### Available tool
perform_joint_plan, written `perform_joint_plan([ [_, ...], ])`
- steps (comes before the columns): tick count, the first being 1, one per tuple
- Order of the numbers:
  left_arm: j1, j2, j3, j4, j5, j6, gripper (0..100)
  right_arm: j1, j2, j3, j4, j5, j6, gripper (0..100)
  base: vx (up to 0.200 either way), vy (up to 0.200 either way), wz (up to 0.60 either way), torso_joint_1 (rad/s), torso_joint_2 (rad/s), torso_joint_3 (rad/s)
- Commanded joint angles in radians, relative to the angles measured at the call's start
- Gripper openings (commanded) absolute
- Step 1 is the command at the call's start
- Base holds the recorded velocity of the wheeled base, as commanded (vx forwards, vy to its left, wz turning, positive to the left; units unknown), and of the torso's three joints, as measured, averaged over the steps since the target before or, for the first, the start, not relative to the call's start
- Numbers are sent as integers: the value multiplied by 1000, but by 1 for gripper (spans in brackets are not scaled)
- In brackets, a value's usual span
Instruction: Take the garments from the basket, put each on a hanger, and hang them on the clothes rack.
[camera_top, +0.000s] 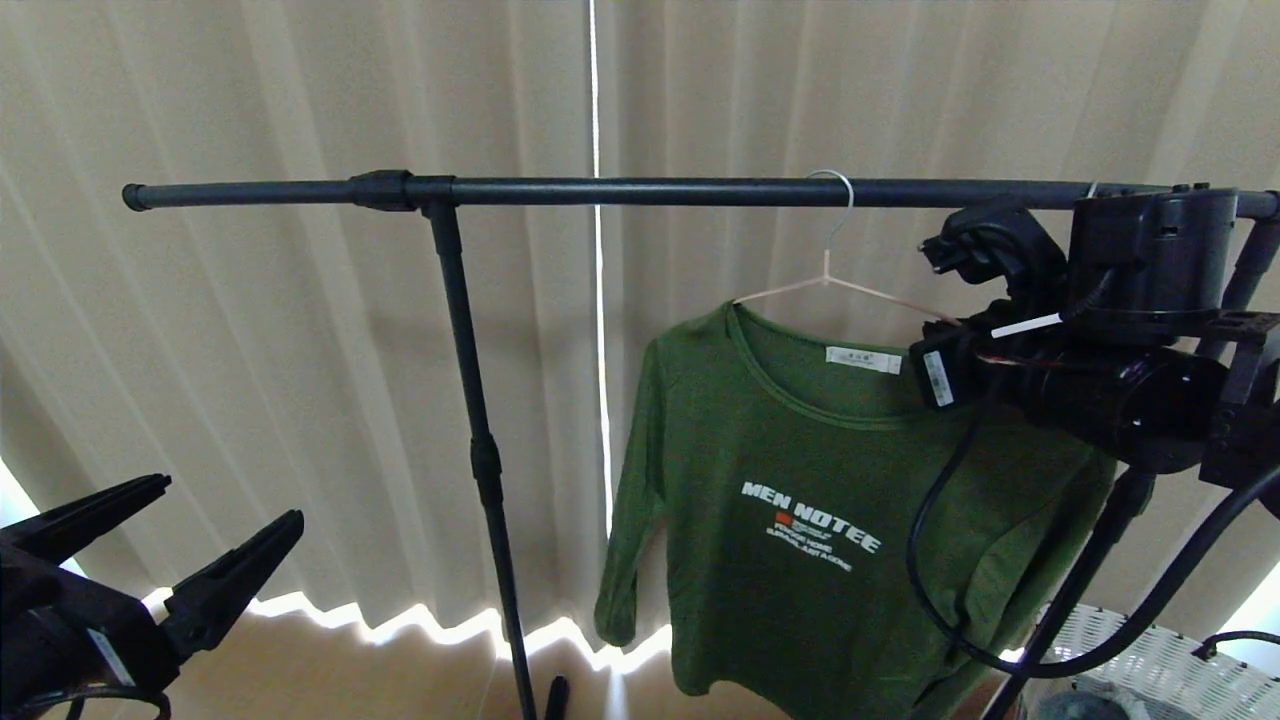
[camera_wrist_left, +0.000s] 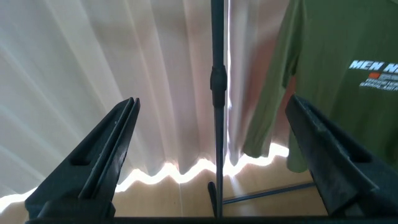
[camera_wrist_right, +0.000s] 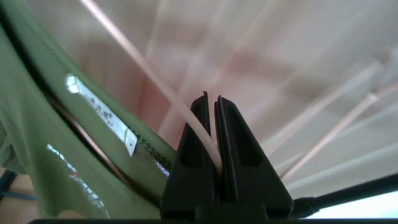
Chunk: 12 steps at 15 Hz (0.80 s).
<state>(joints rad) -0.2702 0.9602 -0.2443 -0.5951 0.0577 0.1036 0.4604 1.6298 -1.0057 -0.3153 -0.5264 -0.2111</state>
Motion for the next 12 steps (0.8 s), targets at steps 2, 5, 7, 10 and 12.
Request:
perform_joint_plan([
  [2, 0, 0, 2, 0, 1, 1, 100, 18, -7, 4, -2, 2, 1, 100, 0, 0, 0, 0, 0, 0],
  [5, 0, -6, 2, 0, 1, 1, 100, 41, -21, 6, -5, 12, 9, 100, 0, 0, 0, 0, 0, 0],
  [7, 0, -6, 2, 0, 1, 1, 100, 58, -38, 21, -5, 34, 9, 100, 0, 0, 0, 0, 0, 0],
  [10, 0, -6, 2, 0, 1, 1, 100, 69, -59, 47, -8, 118, 22, 100, 0, 0, 0, 0, 0, 0],
  [12, 0, -9, 5, 0, 1, 2, 100, 69, -68, 50, -22, 197, 84, 100, 0, 0, 0, 0, 0, 0],
])
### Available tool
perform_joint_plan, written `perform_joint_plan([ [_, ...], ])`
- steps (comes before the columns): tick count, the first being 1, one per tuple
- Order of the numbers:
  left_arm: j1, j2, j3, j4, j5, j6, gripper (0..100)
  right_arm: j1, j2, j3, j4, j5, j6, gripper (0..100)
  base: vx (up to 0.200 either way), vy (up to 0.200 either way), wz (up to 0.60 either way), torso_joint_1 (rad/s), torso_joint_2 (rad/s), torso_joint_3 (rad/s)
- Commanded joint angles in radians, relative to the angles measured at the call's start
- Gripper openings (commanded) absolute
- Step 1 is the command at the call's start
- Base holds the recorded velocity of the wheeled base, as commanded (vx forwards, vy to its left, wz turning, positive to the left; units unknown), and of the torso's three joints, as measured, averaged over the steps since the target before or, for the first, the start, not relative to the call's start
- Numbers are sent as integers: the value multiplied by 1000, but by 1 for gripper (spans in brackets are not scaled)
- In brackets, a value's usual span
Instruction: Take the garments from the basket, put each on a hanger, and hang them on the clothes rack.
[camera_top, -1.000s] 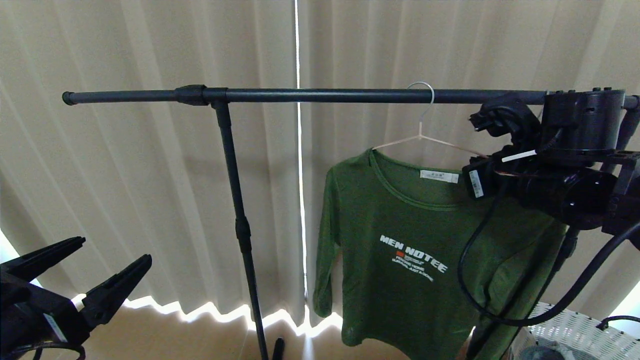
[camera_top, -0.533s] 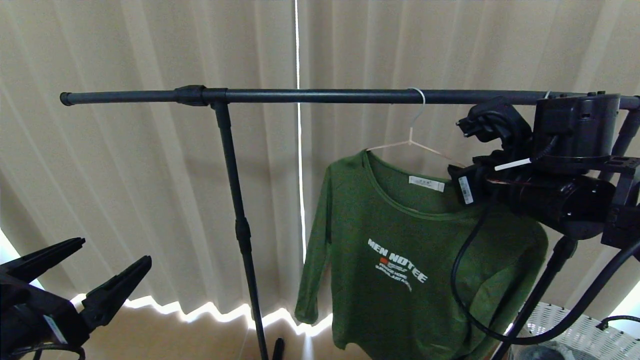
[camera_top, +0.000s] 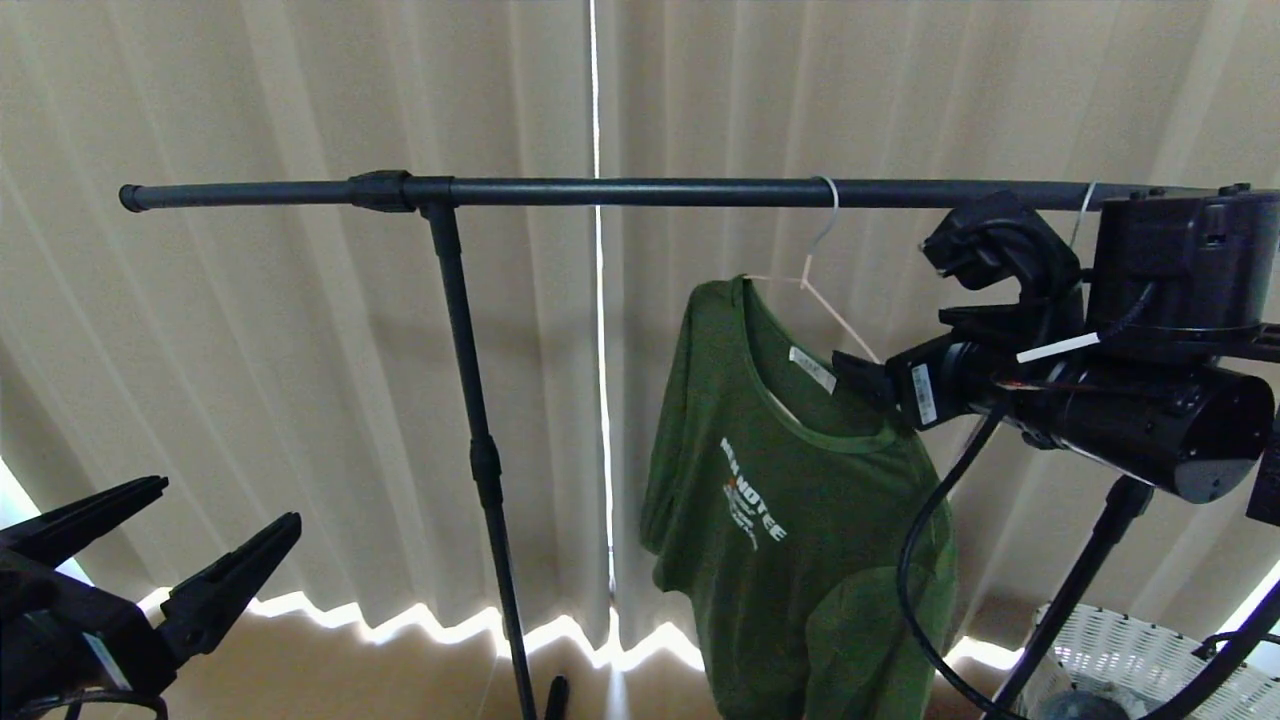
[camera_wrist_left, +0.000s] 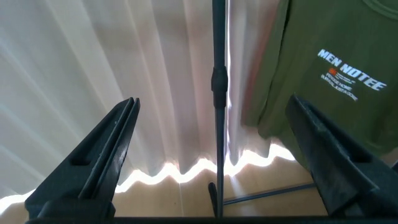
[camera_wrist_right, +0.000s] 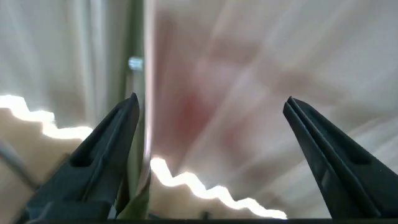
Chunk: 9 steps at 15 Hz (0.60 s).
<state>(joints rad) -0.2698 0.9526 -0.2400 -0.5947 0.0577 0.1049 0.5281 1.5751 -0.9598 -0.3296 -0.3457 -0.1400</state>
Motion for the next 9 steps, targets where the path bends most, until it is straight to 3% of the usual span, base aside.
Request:
perform_joint_plan([
  [1, 0, -3, 2, -1, 1, 1, 100, 1, -14, 6, -34, 47, 31, 100, 0, 0, 0, 0, 0, 0],
  [4, 1, -15, 11, -1, 1, 1, 100, 1, -41, 44, -121, 65, 34, 100, 0, 0, 0, 0, 0, 0],
  [9, 9, -32, 41, 6, 4, 10, 100, -34, -279, 210, -112, 60, 26, 100, 0, 0, 0, 0, 0, 0],
])
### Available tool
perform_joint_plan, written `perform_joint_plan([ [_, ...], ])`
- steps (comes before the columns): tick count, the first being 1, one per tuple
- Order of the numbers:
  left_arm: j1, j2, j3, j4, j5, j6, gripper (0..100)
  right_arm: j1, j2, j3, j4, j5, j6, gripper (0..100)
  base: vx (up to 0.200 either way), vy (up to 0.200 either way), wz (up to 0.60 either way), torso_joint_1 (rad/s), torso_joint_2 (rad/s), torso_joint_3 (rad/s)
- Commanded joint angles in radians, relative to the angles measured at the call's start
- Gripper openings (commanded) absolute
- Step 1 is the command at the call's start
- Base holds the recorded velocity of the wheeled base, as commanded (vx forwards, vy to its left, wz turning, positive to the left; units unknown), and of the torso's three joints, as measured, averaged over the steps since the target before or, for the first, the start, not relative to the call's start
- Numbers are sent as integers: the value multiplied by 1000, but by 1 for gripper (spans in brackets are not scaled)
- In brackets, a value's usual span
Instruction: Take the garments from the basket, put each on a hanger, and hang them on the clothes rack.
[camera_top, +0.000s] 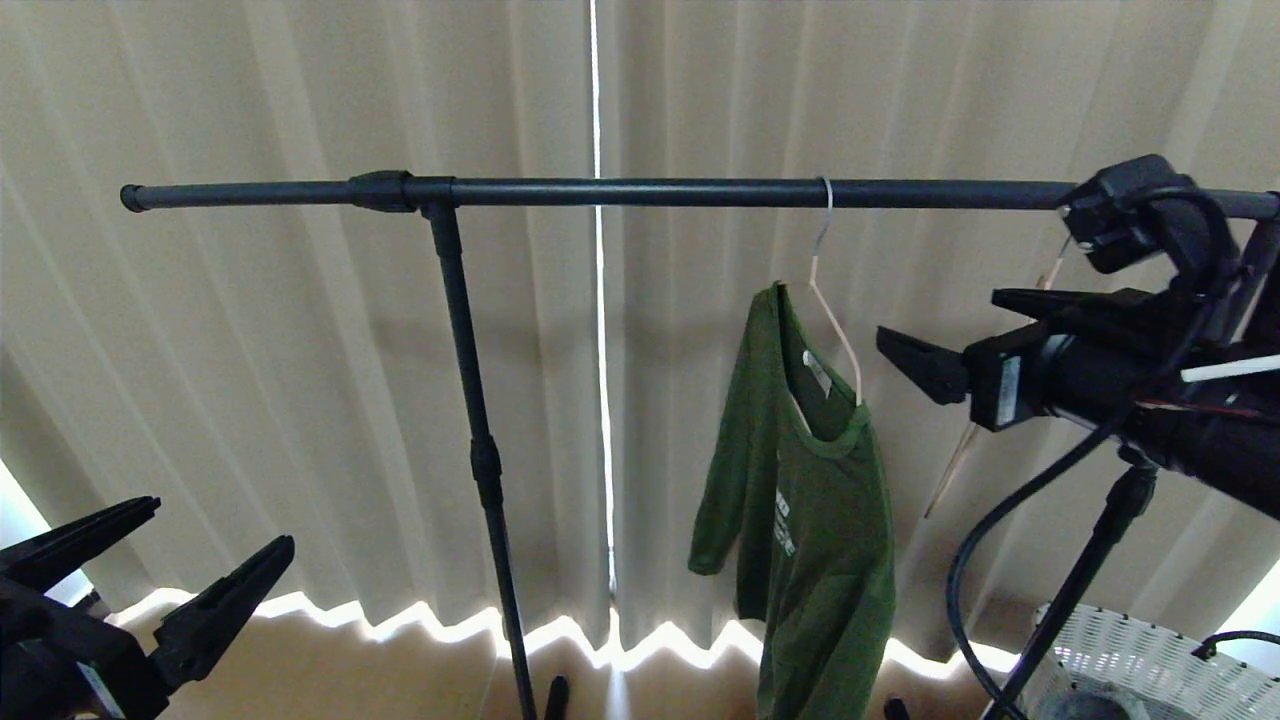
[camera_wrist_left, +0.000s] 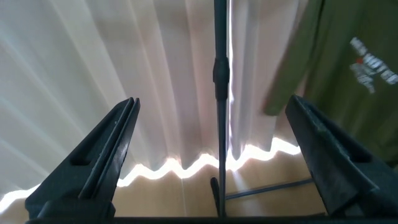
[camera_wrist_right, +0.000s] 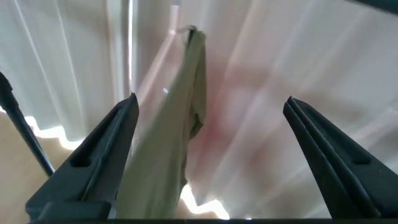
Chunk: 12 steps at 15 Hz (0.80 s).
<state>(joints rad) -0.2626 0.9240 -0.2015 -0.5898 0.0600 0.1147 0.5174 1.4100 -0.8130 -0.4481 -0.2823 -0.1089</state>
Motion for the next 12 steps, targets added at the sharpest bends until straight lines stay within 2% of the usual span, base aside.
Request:
perform_joint_plan([
  [1, 2, -4, 2, 1, 1, 0, 100, -24, -114, 63, 6, -3, -5, 100, 0, 0, 0, 0, 0, 0],
  [2, 22, -2, 4, 2, 1, 0, 100, -79, -200, 127, 35, -5, -15, 100, 0, 0, 0, 0, 0, 0],
  [4, 22, -4, 20, 1, 1, 2, 100, -128, -263, 152, 101, -3, -15, 100, 0, 0, 0, 0, 0, 0],
  [5, 22, -4, 20, 1, 1, 2, 100, -128, -263, 152, 101, -3, -15, 100, 0, 0, 0, 0, 0, 0],
  [8, 23, -57, 47, 1, 1, 2, 100, -211, -332, 225, 167, -6, -17, 100, 0, 0, 0, 0, 0, 0],
  [11, 23, -68, 43, 1, 1, 2, 100, -300, -330, 262, 190, -5, -17, 100, 0, 0, 0, 0, 0, 0],
  [12, 23, -67, 43, 1, 1, 2, 100, -315, -327, 265, 190, -5, -17, 100, -200, 0, 0, 2, 2, -2],
])
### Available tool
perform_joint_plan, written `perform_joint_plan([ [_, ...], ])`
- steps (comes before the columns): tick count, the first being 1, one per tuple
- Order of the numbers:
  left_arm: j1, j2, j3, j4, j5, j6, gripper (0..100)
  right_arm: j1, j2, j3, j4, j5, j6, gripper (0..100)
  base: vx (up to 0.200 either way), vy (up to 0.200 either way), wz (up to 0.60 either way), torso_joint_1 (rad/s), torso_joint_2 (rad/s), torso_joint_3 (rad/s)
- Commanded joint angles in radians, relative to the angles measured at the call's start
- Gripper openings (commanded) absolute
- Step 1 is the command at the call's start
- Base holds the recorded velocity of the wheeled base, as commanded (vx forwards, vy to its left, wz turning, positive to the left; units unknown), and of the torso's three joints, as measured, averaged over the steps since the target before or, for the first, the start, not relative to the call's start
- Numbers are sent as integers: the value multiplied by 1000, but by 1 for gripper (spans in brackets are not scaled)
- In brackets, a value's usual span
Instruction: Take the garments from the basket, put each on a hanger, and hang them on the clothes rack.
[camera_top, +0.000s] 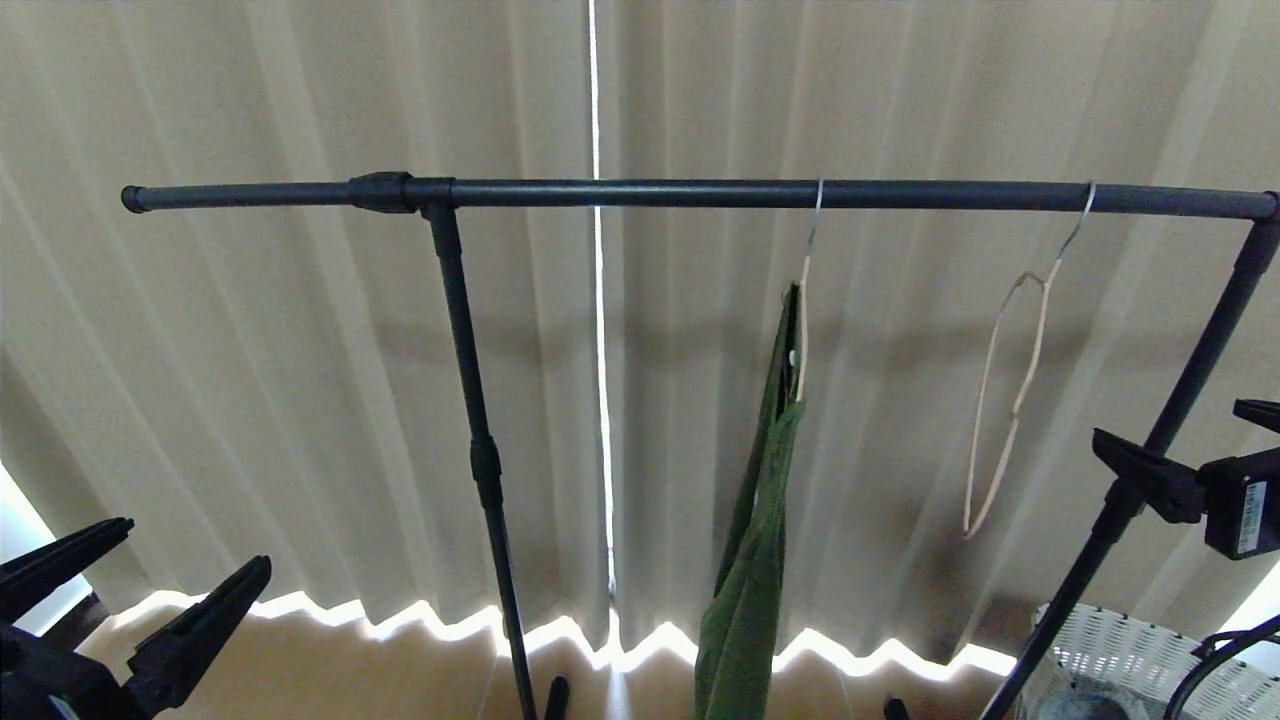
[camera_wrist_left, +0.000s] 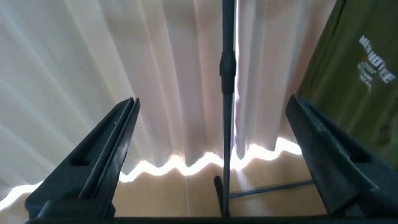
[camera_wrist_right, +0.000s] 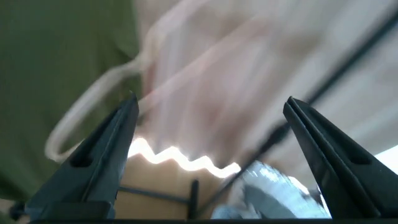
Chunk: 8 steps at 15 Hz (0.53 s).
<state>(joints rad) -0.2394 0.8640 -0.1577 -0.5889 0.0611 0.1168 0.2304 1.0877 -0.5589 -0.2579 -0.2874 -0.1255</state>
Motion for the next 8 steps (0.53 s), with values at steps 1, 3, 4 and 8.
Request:
perform_joint_plan([
  [1, 0, -7, 0, 0, 0, 0, 100, -28, -5, 11, 0, 1, 0, 100, -200, 0, 0, -2, 7, 2],
  [3, 0, -7, 0, 0, 0, 0, 100, -51, -2, 28, -1, 2, -2, 100, -200, 0, 0, 2, -2, -2],
  [4, 0, -7, 0, 0, 0, 0, 100, -51, -2, 30, -1, 2, 0, 100, -200, 0, 0, 17, 2, 7],
  [8, 0, -3, 0, 0, 0, 0, 100, -54, 21, 37, -11, 2, 1, 100, -200, 0, 0, -1, -2, 1],
])
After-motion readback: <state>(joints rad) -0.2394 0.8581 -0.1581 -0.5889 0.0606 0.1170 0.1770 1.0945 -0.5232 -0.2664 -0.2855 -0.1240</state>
